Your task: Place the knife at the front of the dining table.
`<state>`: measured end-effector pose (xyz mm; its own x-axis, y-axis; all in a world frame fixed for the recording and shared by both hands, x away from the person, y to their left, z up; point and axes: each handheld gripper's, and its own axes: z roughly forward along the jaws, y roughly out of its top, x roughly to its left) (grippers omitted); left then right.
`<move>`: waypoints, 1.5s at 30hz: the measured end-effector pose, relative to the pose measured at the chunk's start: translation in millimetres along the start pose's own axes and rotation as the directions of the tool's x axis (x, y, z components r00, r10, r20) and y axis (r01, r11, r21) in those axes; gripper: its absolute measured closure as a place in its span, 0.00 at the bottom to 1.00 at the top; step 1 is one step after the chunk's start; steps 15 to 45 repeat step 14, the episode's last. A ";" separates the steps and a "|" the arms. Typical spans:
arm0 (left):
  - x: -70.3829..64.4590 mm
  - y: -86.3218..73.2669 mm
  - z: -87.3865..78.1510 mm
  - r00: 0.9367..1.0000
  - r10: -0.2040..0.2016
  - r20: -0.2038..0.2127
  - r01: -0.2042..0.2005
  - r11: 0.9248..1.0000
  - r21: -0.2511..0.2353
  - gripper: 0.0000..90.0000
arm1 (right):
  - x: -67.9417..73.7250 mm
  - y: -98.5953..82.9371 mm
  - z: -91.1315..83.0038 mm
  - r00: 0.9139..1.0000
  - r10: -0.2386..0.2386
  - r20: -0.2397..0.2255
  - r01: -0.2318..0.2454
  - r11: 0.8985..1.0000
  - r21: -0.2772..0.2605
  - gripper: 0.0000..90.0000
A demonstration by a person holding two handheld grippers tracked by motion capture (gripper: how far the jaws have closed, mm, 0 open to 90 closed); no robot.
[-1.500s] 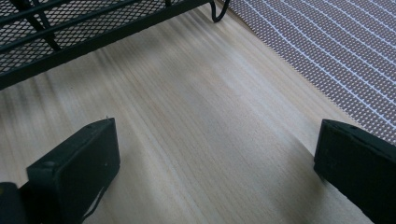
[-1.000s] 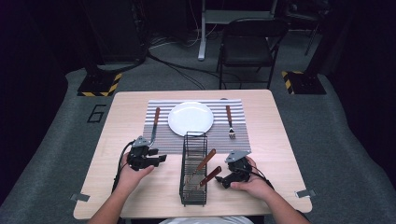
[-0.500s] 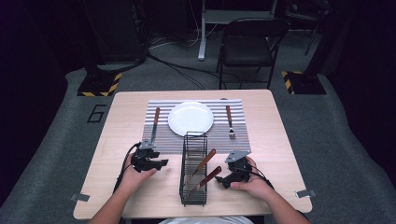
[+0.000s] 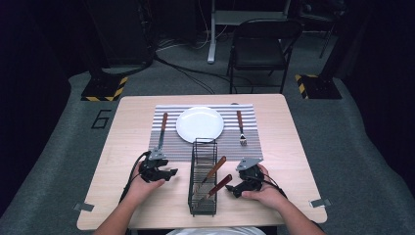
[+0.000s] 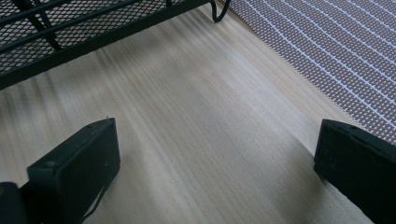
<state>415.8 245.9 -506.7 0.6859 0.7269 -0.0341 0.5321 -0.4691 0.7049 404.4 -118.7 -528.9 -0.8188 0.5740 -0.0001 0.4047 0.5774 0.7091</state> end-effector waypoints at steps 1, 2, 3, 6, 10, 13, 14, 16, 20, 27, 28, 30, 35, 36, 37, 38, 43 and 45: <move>-0.8 -0.1 0.4 1.000 0.002 -0.005 -0.002 1.000 0.001 0.45 | 0.0 0.0 0.0 1.000 0.000 0.000 0.000 1.000 0.000 0.00; -2.0 -0.3 0.9 1.000 0.005 -0.008 -0.005 1.000 -0.001 0.45 | 0.0 0.0 0.0 1.000 -0.001 0.000 0.001 1.000 0.000 0.00; -3.4 -0.2 0.8 1.000 0.016 -0.006 -0.016 1.000 0.007 0.45 | -0.1 0.0 0.0 1.000 -0.001 0.000 0.001 1.000 0.000 0.00; -7.9 0.0 0.5 0.998 0.053 -0.016 -0.054 0.999 -0.007 0.45 | -0.2 -0.1 -0.1 1.000 -0.001 -0.001 0.001 1.000 0.000 0.00; -8.9 -0.2 0.3 0.998 0.055 -0.014 -0.055 0.998 -0.011 0.45 | -0.3 -0.1 -0.1 1.000 -0.002 -0.001 0.002 1.000 -0.001 0.00; -6.9 0.3 0.7 0.998 0.054 -0.006 -0.054 0.999 0.000 0.43 | -0.2 -0.1 -0.1 1.000 -0.002 0.000 0.002 1.000 0.000 0.00; -7.6 0.1 2.4 0.999 0.044 -0.006 -0.044 0.999 -0.010 0.43 | -0.2 -0.1 -0.1 1.000 -0.002 0.000 0.002 1.000 -0.001 0.00; -7.6 0.1 2.4 0.999 0.044 -0.006 -0.044 0.999 -0.010 0.43 | -0.2 -0.1 -0.1 1.000 -0.002 0.000 0.002 1.000 -0.001 0.00; -7.6 0.1 2.4 0.999 0.044 -0.006 -0.044 0.999 -0.010 0.43 | -0.2 -0.1 -0.1 1.000 -0.002 0.000 0.002 1.000 -0.001 0.00; -7.6 0.1 2.4 0.999 0.044 -0.006 -0.044 0.999 -0.010 0.43 | -0.2 -0.1 -0.1 1.000 -0.002 0.000 0.002 1.000 -0.001 0.00; -7.6 0.1 2.4 0.999 0.044 -0.006 -0.044 0.999 -0.010 0.43 | -0.2 -0.1 -0.1 1.000 -0.002 0.000 0.002 1.000 -0.001 0.00; -7.6 0.1 2.4 0.999 0.044 -0.006 -0.044 0.999 -0.010 0.43 | -0.2 -0.1 -0.1 1.000 -0.002 0.000 0.002 1.000 -0.001 0.00; -7.6 0.1 2.4 0.999 0.044 -0.006 -0.044 0.999 -0.010 0.43 | -0.2 -0.1 -0.1 1.000 -0.002 0.000 0.002 1.000 -0.001 0.00; -7.6 0.1 2.4 0.999 0.044 -0.006 -0.044 0.999 -0.010 0.43 | -0.2 -0.1 -0.1 1.000 -0.002 0.000 0.002 1.000 -0.001 0.00; -7.6 0.1 2.4 0.999 0.044 -0.006 -0.044 0.999 -0.010 0.43 | -0.2 -0.1 -0.1 1.000 -0.002 0.000 0.002 1.000 -0.001 0.00; -7.6 0.1 2.4 0.999 0.044 -0.006 -0.044 0.999 -0.010 0.43 | -0.2 -0.1 -0.1 1.000 -0.002 0.000 0.002 1.000 -0.001 0.00; -7.6 0.1 2.4 0.999 0.044 -0.006 -0.044 0.999 -0.010 0.43 | -0.2 -0.1 -0.1 1.000 -0.002 0.000 0.002 1.000 -0.001 0.00; -7.6 0.1 2.4 0.999 0.044 -0.006 -0.044 0.999 -0.010 0.43 | -0.2 -0.1 -0.1 1.000 -0.002 0.000 0.002 1.000 -0.001 0.00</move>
